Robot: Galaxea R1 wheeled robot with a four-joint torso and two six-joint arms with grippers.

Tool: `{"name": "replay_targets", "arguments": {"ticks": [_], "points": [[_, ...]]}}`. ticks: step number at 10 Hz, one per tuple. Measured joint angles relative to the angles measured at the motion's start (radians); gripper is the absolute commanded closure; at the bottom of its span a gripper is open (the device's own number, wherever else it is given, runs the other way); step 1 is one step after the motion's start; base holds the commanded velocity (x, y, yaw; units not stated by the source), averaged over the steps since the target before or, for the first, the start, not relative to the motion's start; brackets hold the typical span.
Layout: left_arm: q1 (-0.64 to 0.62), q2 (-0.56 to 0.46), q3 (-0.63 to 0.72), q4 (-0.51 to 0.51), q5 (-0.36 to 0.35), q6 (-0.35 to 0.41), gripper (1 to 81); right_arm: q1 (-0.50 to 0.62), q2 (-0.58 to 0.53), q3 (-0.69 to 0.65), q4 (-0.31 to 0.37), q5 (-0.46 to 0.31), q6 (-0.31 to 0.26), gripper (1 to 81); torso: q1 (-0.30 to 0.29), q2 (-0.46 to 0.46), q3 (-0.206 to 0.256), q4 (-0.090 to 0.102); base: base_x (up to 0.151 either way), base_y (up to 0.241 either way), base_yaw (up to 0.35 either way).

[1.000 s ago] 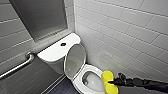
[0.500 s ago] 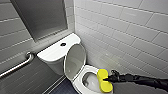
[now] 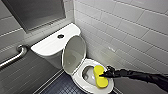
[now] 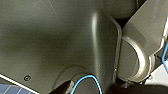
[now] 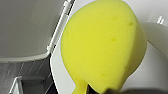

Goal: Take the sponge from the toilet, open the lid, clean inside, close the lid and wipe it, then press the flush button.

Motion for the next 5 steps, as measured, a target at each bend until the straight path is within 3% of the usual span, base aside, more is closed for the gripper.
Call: {"name": "replay_targets", "arguments": {"ticks": [5], "points": [[-0.006,0.006,0.0,0.0,-0.004,-0.001,1.0,0.047,0.069,-0.082,0.001,-0.007,0.0,81.1,0.001,0.0,-0.01,0.0,0.0,0.0,0.0]]}}
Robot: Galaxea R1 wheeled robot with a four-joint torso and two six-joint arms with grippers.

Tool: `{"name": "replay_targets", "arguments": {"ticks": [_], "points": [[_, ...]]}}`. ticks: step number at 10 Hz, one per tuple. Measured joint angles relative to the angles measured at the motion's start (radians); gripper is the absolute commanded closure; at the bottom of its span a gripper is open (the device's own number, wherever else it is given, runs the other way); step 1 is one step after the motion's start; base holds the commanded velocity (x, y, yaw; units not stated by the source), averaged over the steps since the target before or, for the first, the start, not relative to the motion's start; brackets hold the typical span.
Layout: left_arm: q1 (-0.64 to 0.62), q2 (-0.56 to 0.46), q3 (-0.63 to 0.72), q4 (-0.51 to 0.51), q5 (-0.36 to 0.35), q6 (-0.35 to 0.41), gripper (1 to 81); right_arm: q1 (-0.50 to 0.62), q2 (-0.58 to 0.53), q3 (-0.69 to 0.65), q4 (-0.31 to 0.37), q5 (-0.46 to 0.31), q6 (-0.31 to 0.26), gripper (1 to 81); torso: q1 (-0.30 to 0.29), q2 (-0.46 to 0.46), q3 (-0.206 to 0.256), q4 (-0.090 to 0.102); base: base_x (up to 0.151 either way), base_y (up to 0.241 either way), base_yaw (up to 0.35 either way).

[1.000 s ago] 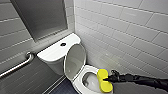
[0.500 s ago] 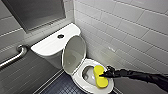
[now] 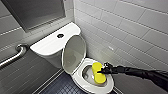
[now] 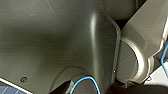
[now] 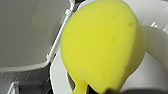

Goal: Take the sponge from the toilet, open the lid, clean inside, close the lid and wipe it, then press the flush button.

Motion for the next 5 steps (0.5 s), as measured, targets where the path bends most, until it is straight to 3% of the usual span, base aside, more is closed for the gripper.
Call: {"name": "replay_targets", "arguments": {"ticks": [5], "points": [[0.009,0.074,0.004,0.001,0.007,0.005,1.0,0.023,0.037,-0.047,0.001,0.0,0.012,81.1,0.007,-0.01,-0.001,0.0,0.0,0.0,0.0]]}}
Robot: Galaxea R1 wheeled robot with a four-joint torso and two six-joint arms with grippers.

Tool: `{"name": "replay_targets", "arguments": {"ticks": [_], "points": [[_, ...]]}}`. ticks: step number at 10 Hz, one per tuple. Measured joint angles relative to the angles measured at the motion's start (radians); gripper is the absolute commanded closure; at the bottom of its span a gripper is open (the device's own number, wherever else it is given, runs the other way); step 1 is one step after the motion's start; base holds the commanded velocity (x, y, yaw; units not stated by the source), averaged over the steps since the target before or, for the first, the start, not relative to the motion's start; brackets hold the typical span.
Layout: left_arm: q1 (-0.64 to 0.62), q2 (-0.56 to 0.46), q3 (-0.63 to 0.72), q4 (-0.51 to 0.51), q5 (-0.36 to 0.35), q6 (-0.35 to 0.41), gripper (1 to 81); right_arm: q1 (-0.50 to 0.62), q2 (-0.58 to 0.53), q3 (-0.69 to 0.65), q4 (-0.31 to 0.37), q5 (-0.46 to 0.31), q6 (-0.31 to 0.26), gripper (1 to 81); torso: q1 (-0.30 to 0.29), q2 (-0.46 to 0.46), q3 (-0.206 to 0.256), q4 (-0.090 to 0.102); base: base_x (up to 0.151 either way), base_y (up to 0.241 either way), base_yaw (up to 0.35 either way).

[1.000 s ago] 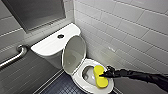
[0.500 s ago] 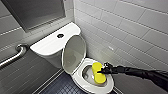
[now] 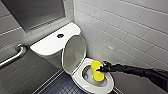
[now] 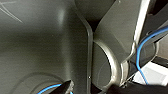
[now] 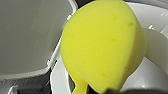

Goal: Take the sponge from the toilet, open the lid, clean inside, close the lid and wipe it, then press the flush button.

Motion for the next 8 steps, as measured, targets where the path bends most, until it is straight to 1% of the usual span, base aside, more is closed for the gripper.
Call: {"name": "replay_targets", "arguments": {"ticks": [3,5,6,8], "points": [[0.019,0.028,0.0,0.001,0.008,0.028,1.0,0.014,0.001,-0.001,0.0,0.001,0.007,81.1,0.042,-0.075,-0.006,0.0,0.0,0.0,0.0],[0.038,0.042,-0.001,0.001,0.005,0.046,1.0,0.017,0.005,-0.003,0.0,0.011,0.018,81.1,0.05,-0.087,-0.009,0.0,0.0,0.0,0.0],[0.038,0.047,-0.001,0.001,0.004,0.047,1.0,0.022,0.012,-0.012,0.0,0.016,0.031,81.1,0.05,-0.087,-0.009,0.0,0.0,0.0,0.0],[0.039,0.045,-0.001,0.001,0.003,0.048,1.0,0.026,0.053,-0.085,0.0,0.047,0.079,81.1,0.05,-0.087,-0.009,0.0,0.0,0.0,0.0]]}}
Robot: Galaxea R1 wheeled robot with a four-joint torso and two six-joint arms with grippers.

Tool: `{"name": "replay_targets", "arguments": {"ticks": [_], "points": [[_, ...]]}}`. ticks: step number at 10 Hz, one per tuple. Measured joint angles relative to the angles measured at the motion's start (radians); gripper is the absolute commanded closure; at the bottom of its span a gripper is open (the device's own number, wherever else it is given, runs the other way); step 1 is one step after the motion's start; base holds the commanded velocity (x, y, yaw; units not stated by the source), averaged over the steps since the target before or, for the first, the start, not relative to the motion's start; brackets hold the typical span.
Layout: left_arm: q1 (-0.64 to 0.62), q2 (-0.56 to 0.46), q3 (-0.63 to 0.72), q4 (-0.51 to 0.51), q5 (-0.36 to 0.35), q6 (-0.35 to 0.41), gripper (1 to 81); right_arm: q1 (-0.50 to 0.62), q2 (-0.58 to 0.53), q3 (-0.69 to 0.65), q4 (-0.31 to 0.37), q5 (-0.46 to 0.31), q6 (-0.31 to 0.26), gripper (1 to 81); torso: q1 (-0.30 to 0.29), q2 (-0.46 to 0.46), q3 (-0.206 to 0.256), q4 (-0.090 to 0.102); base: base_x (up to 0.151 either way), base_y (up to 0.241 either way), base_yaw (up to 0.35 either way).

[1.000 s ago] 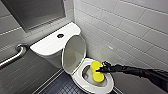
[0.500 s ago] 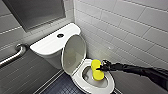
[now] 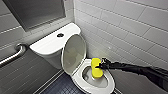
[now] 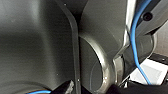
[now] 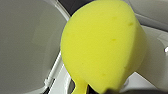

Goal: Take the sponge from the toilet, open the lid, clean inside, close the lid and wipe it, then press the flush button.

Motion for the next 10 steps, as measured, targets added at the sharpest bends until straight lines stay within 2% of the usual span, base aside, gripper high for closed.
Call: {"name": "replay_targets", "arguments": {"ticks": [2,6,10], "points": [[0.004,-0.001,0.0,0.0,-0.001,0.0,1.0,0.008,0.071,-0.1,0.0,0.014,0.054,81.1,0.0,0.0,0.0,0.0,0.0,0.0,0.0],[0.007,-0.002,0.0,-0.001,-0.003,0.0,1.0,0.022,0.232,-0.31,0.003,0.041,0.113,81.1,0.0,0.0,0.0,0.0,0.0,0.0,0.0],[0.011,-0.033,0.05,-0.002,-0.003,0.0,1.0,-0.063,0.244,-0.367,0.01,0.147,0.135,81.1,0.0,0.0,0.0,0.0,0.0,0.0,0.0]]}}
